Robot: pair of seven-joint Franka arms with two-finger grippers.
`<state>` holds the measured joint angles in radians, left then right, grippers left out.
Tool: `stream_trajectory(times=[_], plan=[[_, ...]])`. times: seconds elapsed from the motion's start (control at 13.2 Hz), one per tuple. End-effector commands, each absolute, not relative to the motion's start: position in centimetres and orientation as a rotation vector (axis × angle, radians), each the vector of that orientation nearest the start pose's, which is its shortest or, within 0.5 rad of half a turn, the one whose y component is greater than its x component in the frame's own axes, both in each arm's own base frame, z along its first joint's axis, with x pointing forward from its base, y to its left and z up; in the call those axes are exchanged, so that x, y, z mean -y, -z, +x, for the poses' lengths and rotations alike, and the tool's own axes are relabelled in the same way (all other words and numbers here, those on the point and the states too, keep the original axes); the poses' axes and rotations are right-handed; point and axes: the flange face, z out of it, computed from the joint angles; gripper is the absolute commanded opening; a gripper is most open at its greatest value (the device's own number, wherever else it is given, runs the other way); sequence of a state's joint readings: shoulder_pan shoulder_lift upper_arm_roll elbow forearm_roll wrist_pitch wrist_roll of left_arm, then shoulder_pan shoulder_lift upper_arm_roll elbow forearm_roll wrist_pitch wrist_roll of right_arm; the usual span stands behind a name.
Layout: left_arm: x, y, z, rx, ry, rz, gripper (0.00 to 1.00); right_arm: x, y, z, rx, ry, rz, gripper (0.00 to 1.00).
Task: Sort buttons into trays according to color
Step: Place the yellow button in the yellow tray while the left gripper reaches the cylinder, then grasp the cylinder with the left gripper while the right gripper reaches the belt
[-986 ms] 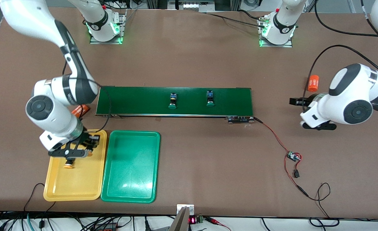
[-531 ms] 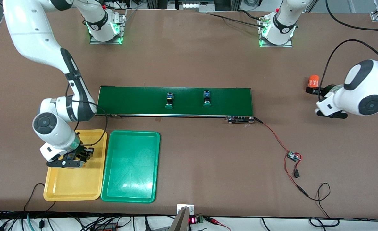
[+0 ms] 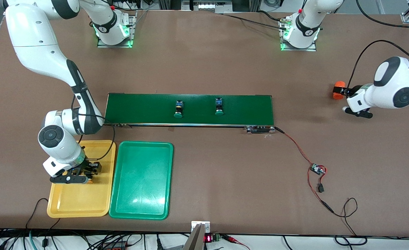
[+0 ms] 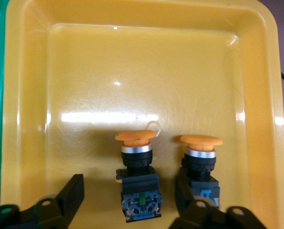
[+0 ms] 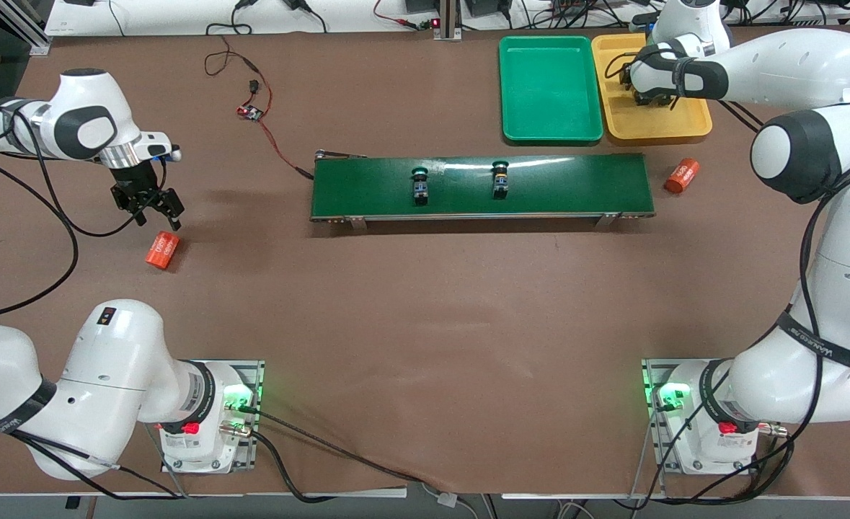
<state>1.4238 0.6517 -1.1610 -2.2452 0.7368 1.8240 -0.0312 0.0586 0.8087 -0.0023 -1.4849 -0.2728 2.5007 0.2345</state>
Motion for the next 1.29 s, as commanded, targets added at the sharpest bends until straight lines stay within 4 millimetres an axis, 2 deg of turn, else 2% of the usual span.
stream_trajectory(times=[0.0, 0.15, 0.3, 0.45, 0.53, 0.68, 0.76, 0.83, 0.99, 1.06, 1.21], plan=[[-15.1, -18.0, 43.6, -0.403, -0.806, -3.031, 1.0, -5.3, -23.3, 72.4, 0.053, 0.356, -3.269, 1.0], [-15.0, -17.7, 43.4, -0.41, -0.812, -3.034, 0.99, -6.9, -26.1, 70.7, -0.013, 0.278, -3.236, 1.0], [-16.0, -16.4, 42.7, -0.386, -0.845, -3.036, 0.9, -9.0, -29.9, 69.0, -0.05, 0.206, -3.243, 1.0], [-15.9, -15.3, 42.3, -0.401, -0.86, -3.046, 0.84, -11.7, -32.9, 66.6, -0.05, 0.137, -3.221, 1.0], [-16.2, -15.2, 42.3, -0.404, -0.857, -3.037, 0.77, -12.4, -34.2, 65.4, -0.122, 0.075, -3.189, 1.0], [-16.6, -15.1, 42.1, -0.405, -0.859, -3.028, 0.5, -14.3, -35.9, 62.8, -0.114, 0.037, -3.163, 1.0], [-16.9, -15.4, 42.3, -0.4, -0.859, -3.019, 0.41, -15.3, -36.0, 61.4, -0.108, 0.022, -3.161, 1.0], [-16.6, -16.1, 42.8, -0.41, -0.844, -3.009, 0.34, -15.9, -36.0, 60.2, -0.143, 0.005, -3.143, 1.0], [-16.4, -18.8, 45.7, -0.421, -0.728, -3.009, 0.27, -17.5, -36.3, 58.0, -0.157, -0.017, -3.124, 1.0], [-16.3, -20.5, 47.2, -0.43, -0.699, -3.001, 0.26, -18.3, -36.2, 57.1, -0.184, -0.017, -3.123, 1.0], [-15.4, -25.5, 50.7, -0.444, -0.613, -2.978, 0.26, -20.4, -35.7, 55.0, -0.22, 0.005, -3.114, 1.0]])
